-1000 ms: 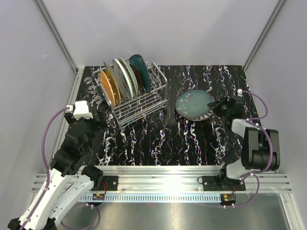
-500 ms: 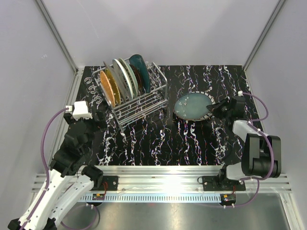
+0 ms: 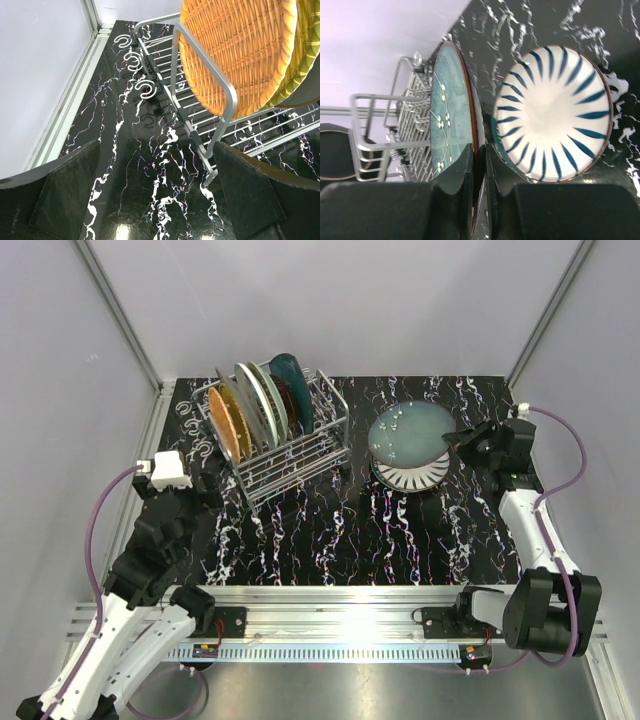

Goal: Load the plates into the dish rack
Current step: Grab a plate with the right arm, then insert the plate into the dish rack

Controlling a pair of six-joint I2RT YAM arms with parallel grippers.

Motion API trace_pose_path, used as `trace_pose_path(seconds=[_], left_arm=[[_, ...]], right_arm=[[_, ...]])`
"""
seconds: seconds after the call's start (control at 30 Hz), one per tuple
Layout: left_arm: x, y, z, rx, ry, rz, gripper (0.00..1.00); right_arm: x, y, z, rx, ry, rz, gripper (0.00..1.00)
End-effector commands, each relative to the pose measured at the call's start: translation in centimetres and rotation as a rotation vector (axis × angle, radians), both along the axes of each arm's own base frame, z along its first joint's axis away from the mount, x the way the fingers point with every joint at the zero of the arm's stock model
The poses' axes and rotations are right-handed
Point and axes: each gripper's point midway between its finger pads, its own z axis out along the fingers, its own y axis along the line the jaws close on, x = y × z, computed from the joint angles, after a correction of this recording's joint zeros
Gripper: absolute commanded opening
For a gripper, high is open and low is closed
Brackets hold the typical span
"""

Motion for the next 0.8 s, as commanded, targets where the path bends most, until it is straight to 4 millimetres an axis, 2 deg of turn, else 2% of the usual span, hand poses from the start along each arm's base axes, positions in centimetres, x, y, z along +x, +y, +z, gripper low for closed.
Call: trace_pose_path(seconds=[0.0,0.07,0.13,0.27,0.53,0.57,0.6,0.67,0.7,0.73,0.77], left_arm=[[0.2,0.3,1.0,-0.015,-0.046,0.025,0.99],[0.3,0.3,0.9,-0.013,-0.043,0.026,0.99],[0.3,0.3,0.9,-0.013,-0.042,0.025,0.99],[0.3,0.3,0.8,-0.008,-0.036,0.025,0.99],[0.4,0.4,0.8,-0.007,-0.037,0.031,0.99],[0.4,0.4,0.8,-0.005,-0.034,0.034,0.99],[0.4,0.4,0.8,-0.006,-0.035,0.032,0.99],[0.4,0.4,0.8,-0.006,-0.035,0.034,0.99],[0.4,0.4,0.8,-0.006,-0.035,0.032,0.99],[0.4,0.4,0.8,-0.005,-0.034,0.035,0.99],[0.4,0.4,0.8,-0.004,-0.035,0.033,0.99]], right_arm=[[0.3,0.9,9.9,0.012,-0.248,0.036,0.0],[0.1,0.9,10.8,0.002,-0.267,0.04,0.0],[-0.3,1.1,12.8,-0.012,-0.315,0.053,0.0],[-0.8,1.5,14.4,-0.014,-0.329,0.076,0.0],[-0.6,2.7,18.7,0.003,-0.401,0.122,0.0],[-0.4,3.3,18.8,0.001,-0.396,0.136,0.0],[-0.4,3.7,20.0,-0.004,-0.421,0.145,0.0],[-0.2,4.2,20.7,-0.011,-0.431,0.149,0.0],[0.0,5.3,21.5,-0.02,-0.446,0.176,0.0],[0.3,5.2,21.7,-0.032,-0.447,0.161,0.0],[0.5,6.5,21.4,-0.044,-0.438,0.193,0.0]])
